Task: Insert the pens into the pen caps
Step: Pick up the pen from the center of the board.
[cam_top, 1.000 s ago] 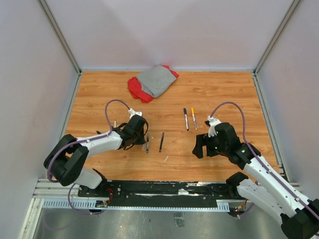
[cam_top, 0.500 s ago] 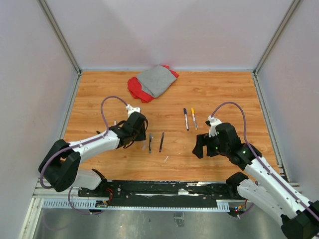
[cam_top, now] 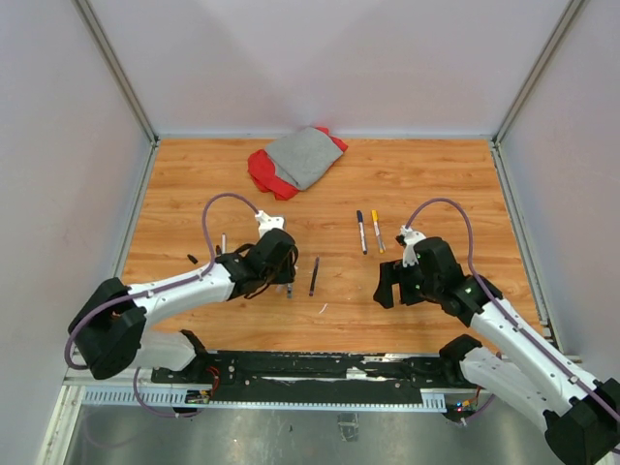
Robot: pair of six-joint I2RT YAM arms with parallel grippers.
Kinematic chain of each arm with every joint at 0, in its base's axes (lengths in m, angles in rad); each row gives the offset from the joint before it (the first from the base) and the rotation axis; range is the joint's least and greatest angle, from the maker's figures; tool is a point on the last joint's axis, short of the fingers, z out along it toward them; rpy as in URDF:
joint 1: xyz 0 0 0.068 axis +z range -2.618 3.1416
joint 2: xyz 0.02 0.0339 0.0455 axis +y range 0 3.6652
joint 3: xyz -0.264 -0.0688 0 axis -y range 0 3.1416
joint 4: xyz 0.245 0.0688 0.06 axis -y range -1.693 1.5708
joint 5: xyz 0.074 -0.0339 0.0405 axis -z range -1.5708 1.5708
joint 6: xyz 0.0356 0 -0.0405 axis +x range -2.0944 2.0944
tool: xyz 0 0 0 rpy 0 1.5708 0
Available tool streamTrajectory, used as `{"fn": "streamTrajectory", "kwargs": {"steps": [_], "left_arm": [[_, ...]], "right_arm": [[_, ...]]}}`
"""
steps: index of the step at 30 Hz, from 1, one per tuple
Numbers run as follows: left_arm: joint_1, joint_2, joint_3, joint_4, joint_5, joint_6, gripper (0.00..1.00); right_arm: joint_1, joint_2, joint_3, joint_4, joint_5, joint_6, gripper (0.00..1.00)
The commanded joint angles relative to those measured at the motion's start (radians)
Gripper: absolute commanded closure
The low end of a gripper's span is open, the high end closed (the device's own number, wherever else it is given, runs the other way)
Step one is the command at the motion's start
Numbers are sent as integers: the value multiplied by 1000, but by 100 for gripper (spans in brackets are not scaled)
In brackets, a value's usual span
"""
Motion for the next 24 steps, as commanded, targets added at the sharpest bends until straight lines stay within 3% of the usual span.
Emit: {"fn": "streamTrajectory", "kwargs": {"steps": [1,10,24], "left_arm": [[-59,60,32,-48,-77,-72,65],[-100,155,73,-96,-137,-104,69],[-122,249,83,-61,-118,-105,75]], "right_arm": [[-8,3,34,4,-12,18,15],[-6,-18,35,-8,-3,19,15],[-6,-30,31,-13,-7,16,15]]}}
